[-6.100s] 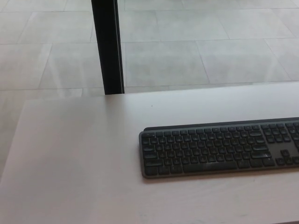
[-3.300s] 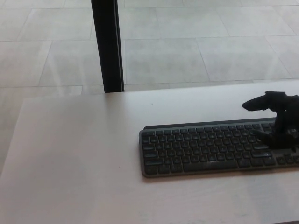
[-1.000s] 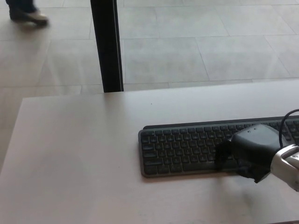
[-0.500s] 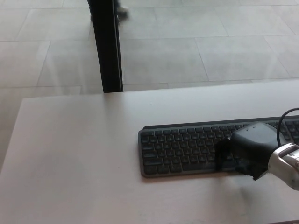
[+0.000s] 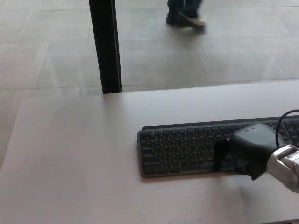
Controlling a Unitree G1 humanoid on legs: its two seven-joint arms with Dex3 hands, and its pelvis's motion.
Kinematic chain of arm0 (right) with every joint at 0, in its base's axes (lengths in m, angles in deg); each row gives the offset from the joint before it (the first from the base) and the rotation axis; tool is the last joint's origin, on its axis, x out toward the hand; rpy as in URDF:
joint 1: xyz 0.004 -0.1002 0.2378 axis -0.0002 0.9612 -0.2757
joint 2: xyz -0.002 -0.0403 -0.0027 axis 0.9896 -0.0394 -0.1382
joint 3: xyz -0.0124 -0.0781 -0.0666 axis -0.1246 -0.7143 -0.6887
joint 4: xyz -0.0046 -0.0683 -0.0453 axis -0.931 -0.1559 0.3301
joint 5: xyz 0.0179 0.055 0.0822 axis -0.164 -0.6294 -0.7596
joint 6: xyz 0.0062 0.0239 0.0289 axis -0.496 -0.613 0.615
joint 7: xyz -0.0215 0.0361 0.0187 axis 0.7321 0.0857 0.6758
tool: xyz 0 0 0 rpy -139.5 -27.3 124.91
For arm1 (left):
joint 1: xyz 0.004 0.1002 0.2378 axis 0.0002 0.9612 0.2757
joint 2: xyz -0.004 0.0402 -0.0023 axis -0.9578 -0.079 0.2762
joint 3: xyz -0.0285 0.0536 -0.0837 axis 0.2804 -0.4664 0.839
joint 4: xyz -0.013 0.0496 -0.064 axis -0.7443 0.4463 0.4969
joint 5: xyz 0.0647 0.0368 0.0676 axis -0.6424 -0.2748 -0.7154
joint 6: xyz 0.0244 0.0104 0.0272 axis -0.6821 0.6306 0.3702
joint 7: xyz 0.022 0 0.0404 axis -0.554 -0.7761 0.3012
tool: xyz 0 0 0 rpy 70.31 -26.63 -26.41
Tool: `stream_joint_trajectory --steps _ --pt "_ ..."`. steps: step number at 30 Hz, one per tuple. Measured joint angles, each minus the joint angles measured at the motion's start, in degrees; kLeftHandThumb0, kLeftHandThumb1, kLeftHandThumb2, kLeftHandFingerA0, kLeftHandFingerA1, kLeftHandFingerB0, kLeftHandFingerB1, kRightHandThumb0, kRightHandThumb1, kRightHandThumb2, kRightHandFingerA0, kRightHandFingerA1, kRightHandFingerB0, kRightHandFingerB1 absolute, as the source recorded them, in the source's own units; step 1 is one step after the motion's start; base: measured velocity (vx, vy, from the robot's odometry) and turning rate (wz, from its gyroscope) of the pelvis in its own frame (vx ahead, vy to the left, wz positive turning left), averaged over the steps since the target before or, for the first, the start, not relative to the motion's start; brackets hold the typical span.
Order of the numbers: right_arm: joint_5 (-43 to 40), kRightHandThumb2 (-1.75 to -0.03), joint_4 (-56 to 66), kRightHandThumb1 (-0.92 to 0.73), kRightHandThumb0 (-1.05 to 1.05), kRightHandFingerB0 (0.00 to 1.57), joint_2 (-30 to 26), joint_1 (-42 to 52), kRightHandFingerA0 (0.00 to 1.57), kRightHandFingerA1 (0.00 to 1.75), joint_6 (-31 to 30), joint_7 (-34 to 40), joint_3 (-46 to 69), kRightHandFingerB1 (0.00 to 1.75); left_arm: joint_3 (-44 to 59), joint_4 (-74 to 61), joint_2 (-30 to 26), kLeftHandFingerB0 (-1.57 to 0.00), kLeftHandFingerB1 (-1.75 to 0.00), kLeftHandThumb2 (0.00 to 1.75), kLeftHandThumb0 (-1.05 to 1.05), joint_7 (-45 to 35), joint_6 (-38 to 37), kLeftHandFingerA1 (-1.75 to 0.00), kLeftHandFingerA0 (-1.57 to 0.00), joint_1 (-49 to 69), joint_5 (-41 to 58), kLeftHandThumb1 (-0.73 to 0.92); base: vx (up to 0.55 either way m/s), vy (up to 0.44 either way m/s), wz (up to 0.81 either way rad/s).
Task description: The robot uses its right fingers to click on the space key of the black keyboard placed on the center of the white desk.
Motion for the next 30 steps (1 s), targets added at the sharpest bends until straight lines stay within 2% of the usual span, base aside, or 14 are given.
stream_joint_trajectory --steps 3,8,11,17,18,19,20,21,22,24,26,27,28,30 --pt "0.09 -0.78 0.04 -0.59 -0.18 0.74 0.00 0.03 0.87 1.43 0.10 0.39 -0.31 0.55 0.15 0.00 0.00 -0.80 -0.61 0.56 -0.51 0.07 0.00 -0.71 -0.88 -0.20 0.05 0.51 0.00 0.000 0.00" --pt "0.12 -0.73 -0.02 -0.60 -0.20 0.74 0.00 0.46 0.88 1.37 0.31 1.23 -0.75 0.56 0.17 0.00 -0.01 -0.80 -0.59 0.56 -0.53 0.27 0.00 -0.68 -0.87 -0.43 0.03 0.51 0.00 0.000 0.00" --pt "0.22 -0.69 -0.24 -0.60 -0.24 0.74 0.00 0.61 0.83 1.54 0.48 2.07 -0.98 0.57 0.05 0.00 -0.02 -0.82 -0.60 0.56 -0.53 0.35 0.00 -0.68 -0.87 -0.60 -0.01 0.51 0.00 0.000 0.00" --pt "0.41 -0.69 -0.28 -0.62 -0.23 0.72 0.00 0.90 0.84 1.56 0.06 3.04 -1.04 0.57 0.17 0.00 -0.19 -0.80 -0.60 0.56 -0.52 0.46 0.00 -0.70 -0.85 -1.00 0.07 0.51 0.00 0.000 0.00" --pt "0.43 -0.70 -0.23 -0.63 -0.21 0.72 -0.02 0.93 0.82 1.47 -0.03 3.15 -1.06 0.56 0.29 0.00 -0.21 -0.76 -0.59 0.58 -0.56 0.42 0.00 -0.69 -0.85 -1.00 0.09 0.48 0.00 0.000 0.00" --pt "0.46 -0.72 -0.17 -0.62 -0.20 0.73 -0.03 0.94 0.83 1.43 -0.13 3.19 -1.06 0.55 0.32 0.00 -0.23 -0.73 -0.69 0.86 -0.57 0.39 0.00 -0.77 -0.85 -1.00 0.09 0.42 0.00 0.000 0.00" --pt "0.46 -0.72 -0.15 -0.62 -0.20 0.73 -0.04 0.94 0.83 1.43 -0.17 3.16 -1.00 0.55 0.32 0.00 -0.24 -0.73 -0.69 0.86 -0.57 0.40 0.00 -0.77 -0.85 -1.00 0.08 0.42 0.00 0.000 0.00" --pt "0.45 -0.75 -0.13 -0.60 -0.17 0.74 -0.04 0.94 0.83 1.42 -0.20 3.11 -0.94 0.54 0.33 0.00 -0.25 -0.82 -0.59 0.56 -0.54 0.40 0.00 -0.69 -0.86 -1.00 0.07 0.51 0.00 0.000 0.00" --pt "0.45 -0.77 -0.05 -0.56 -0.15 0.76 -0.07 0.91 0.85 1.30 -0.21 3.09 -0.88 0.54 0.31 0.00 -0.25 -0.82 -0.59 0.55 -0.53 0.40 0.00 -0.70 -0.88 -1.00 0.06 0.51 0.00 0.000 0.00" --pt "0.43 -0.76 0.13 -0.55 -0.12 0.71 -0.23 0.67 0.87 1.61 -0.08 3.04 -0.54 0.55 0.37 0.00 -0.26 -0.79 -0.59 0.56 -0.52 0.42 0.00 -0.70 -0.86 -1.01 0.08 0.52 0.00 0.000 0.00" --pt "0.39 -0.76 0.20 -0.55 -0.12 0.71 -0.57 0.38 0.87 1.61 0.00 2.65 0.11 0.55 0.42 -0.01 -0.26 -0.79 -0.59 0.56 -0.52 0.43 0.00 -0.70 -0.86 -1.02 0.08 0.52 0.00 0.000 0.00" --pt "0.40 -0.67 0.20 -0.61 -0.16 0.72 -0.70 0.30 0.81 1.66 0.01 2.49 0.37 0.53 0.43 -0.01 -0.27 -0.80 -0.60 0.56 -0.53 0.43 0.00 -0.70 -0.85 -1.02 0.08 0.52 0.00 0.000 0.00" --pt "0.31 -0.64 0.20 -0.60 -0.19 0.71 -0.75 0.18 0.80 1.65 0.01 2.08 0.89 0.50 0.47 -0.01 -0.27 -0.80 -0.59 0.55 -0.53 0.43 0.00 -0.69 -0.89 -1.02 0.09 0.51 0.00 0.000 0.00" --pt "-0.22 -0.63 0.42 -0.58 -0.10 0.70 -0.93 -0.31 0.88 1.66 -0.16 0.82 2.44 0.50 0.50 0.03 -0.27 -0.81 -0.58 0.56 -0.55 0.43 0.00 -0.68 -0.88 -1.01 0.08 0.52 0.00 0.000 0.00"
